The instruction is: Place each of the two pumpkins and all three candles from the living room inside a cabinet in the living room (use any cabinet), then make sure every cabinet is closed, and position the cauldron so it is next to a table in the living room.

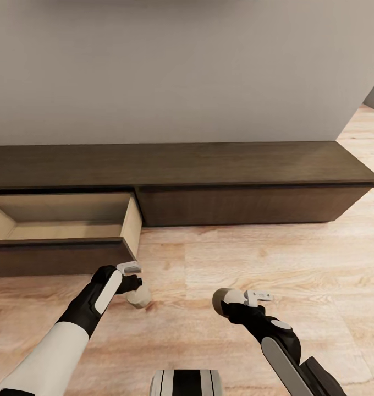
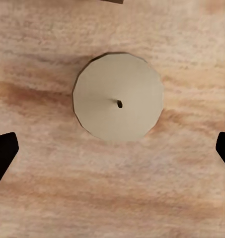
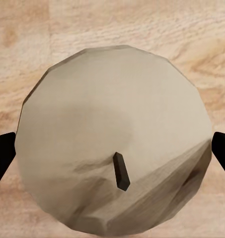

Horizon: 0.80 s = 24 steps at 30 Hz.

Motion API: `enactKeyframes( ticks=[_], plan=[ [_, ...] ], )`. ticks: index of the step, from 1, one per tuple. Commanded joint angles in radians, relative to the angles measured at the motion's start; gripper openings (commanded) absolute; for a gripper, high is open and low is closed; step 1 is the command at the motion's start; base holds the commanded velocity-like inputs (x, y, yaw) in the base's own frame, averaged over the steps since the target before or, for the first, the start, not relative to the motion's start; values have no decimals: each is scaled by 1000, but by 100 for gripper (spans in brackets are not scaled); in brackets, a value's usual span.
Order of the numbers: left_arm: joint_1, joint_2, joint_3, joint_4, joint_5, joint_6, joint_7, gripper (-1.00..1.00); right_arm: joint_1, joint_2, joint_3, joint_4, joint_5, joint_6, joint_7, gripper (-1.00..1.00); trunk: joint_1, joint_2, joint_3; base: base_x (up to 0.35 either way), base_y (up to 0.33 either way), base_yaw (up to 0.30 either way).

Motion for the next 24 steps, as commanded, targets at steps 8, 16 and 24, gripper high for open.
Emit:
enactKeyframes(
  ticks=[8, 16, 24],
  plan=[
    [0, 1, -4, -2, 10, 1, 10, 100, -1, -1, 3, -1, -10, 0, -10, -100, 0, 0, -1, 115, 0, 0],
    [0, 1, -4, -1, 10, 1, 11, 100, -1, -1, 4, -1, -10, 0, -10, -100, 0, 0, -1, 88, 27, 0],
    [0, 1, -4, 0, 10, 1, 11, 100, -1, -1, 4, -1, -10, 0, -10, -100, 0, 0, -1, 90, 5, 0]
  ],
)
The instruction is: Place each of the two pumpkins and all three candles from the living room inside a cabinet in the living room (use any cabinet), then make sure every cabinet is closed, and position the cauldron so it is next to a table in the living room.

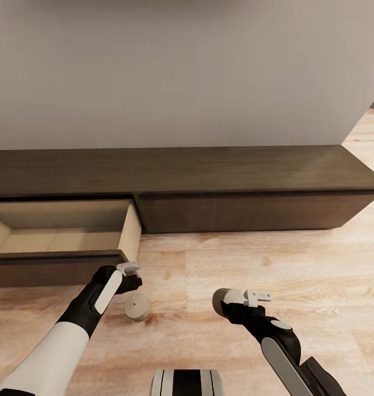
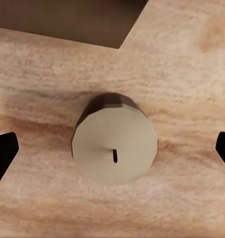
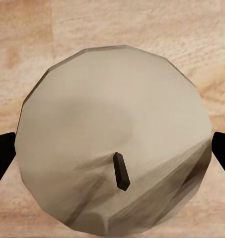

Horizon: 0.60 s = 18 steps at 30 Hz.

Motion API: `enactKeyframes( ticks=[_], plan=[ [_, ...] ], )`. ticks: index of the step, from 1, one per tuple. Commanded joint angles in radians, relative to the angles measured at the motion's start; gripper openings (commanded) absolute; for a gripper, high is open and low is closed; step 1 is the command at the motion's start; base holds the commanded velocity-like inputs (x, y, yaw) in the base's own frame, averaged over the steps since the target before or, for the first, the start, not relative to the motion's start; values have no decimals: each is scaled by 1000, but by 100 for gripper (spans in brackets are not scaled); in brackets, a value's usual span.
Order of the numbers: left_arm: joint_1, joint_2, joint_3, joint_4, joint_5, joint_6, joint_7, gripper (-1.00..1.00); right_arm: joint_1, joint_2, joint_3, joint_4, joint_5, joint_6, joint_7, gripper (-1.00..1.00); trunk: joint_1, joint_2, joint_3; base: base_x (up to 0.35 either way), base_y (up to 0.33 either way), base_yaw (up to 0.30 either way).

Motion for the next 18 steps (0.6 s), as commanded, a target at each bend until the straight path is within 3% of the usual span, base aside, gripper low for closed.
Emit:
enactKeyframes(
  ticks=[1, 8, 18],
  plan=[
    [0, 1, -4, -1, 10, 2, 9, 100, -1, -1, 2, -1, -10, 0, -10, -100, 0, 0, -1, 32, 1, 0],
    [0, 1, -4, -2, 10, 1, 9, 100, 0, -1, 2, -1, -10, 0, -10, -100, 0, 0, -1, 11, 0, 0],
    [0, 3, -5, -3, 10, -12, 8, 100, -1, -1, 2, -1, -10, 0, -10, -100, 4, -3, -39, 1, 0, 0]
  ],
)
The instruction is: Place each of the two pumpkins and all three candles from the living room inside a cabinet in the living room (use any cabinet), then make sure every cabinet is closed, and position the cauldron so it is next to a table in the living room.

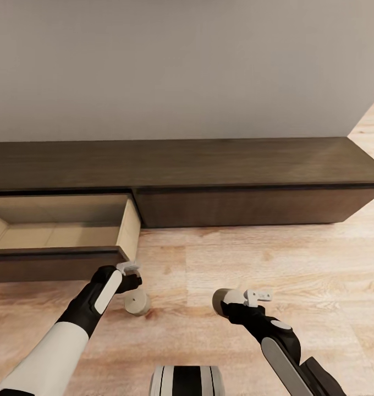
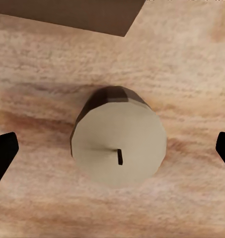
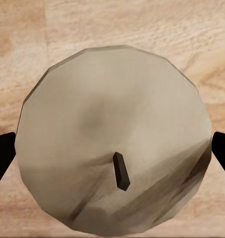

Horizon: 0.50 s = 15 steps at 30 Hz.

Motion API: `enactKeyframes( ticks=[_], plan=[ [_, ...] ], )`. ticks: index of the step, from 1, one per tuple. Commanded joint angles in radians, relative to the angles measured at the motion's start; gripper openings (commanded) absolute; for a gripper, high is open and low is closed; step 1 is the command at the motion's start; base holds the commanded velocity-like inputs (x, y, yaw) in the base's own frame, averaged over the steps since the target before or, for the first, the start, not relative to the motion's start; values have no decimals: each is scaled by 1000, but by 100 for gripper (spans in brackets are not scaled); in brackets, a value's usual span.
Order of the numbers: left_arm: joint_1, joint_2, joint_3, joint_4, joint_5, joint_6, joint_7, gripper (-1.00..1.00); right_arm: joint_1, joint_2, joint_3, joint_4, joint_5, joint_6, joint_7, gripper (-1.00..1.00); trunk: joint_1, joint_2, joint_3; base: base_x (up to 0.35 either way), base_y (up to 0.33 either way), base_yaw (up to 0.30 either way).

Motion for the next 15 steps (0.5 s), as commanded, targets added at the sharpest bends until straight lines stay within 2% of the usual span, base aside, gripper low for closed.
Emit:
enactKeyframes(
  ticks=[1, 6, 10, 15],
  plan=[
    [0, 2, -6, -1, 11, -7, 9, 100, -1, -1, 2, -1, -9, 0, -10, -100, 0, -1, -5, 0, 0, 0],
    [1, 2, -35, -2, 11, -23, 9, 100, -1, -1, 2, -2, -9, 0, -10, -100, 2, -2, -24, 0, 0, 0],
    [2, 4, -69, -2, 11, -69, 5, 100, -1, -1, 1, -2, -9, 0, -10, -100, 4, -3, -39, 0, 0, 0],
    [3, 3, -84, -2, 11, -95, -14, 100, -1, -2, 1, -1, -9, 0, -10, -100, 6, -4, -55, 0, 0, 0]
  ],
)
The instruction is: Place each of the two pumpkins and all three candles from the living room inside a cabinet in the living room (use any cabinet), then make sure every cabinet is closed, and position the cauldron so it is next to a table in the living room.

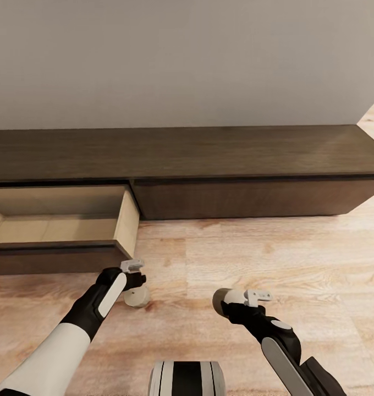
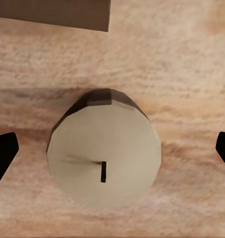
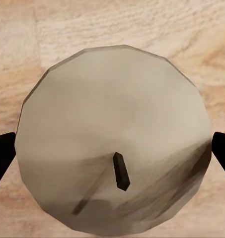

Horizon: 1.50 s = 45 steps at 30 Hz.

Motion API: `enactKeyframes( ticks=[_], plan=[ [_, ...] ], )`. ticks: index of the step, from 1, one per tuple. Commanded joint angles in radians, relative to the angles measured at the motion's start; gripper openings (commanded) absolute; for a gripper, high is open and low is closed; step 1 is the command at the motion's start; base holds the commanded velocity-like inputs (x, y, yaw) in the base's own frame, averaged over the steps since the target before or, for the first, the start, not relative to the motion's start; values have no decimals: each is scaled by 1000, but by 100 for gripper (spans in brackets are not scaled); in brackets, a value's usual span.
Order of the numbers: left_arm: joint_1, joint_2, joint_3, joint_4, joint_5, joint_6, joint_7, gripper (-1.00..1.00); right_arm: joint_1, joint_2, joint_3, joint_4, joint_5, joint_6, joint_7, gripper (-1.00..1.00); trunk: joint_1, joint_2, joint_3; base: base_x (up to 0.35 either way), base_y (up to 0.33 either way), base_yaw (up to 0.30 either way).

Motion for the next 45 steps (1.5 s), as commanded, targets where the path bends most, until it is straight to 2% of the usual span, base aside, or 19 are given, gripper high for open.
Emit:
enactKeyframes(
  ticks=[1, 6, 15, 30, 34, 39, 45],
  plan=[
    [0, 2, -6, -2, 10, -1, 7, 100, -1, -1, 2, -1, -9, 1, -10, -100, 0, 0, -1, 0, 0, 0],
    [1, 6, -8, -4, 10, -4, 0, 100, 0, -1, 2, -1, -9, 1, -10, -100, 0, 0, -1, 0, 0, 0],
    [-4, 8, -5, 8, 9, -5, -57, 100, -1, -1, 1, -1, -9, 1, -10, -100, 0, 0, -1, 0, 0, 0],
    [-6, 12, -3, 2, 9, -8, -63, 100, -1, -1, 1, 0, -9, 1, -10, -100, 0, 0, -1, 0, 0, 0],
    [-6, 12, -2, 3, 8, -8, -62, 100, -1, -1, 1, 1, -9, 1, -10, -100, 2, -1, -16, 0, 0, 0],
    [-6, 13, -2, 3, 7, -8, -61, 100, 0, -1, 1, 2, -10, 1, -10, -100, 2, -1, -16, 0, 0, 0],
    [-6, 37, -2, 5, 7, -8, -60, 100, 0, -1, 1, 2, -11, 1, -10, -100, 2, -1, -16, 0, 0, 0]
  ],
)
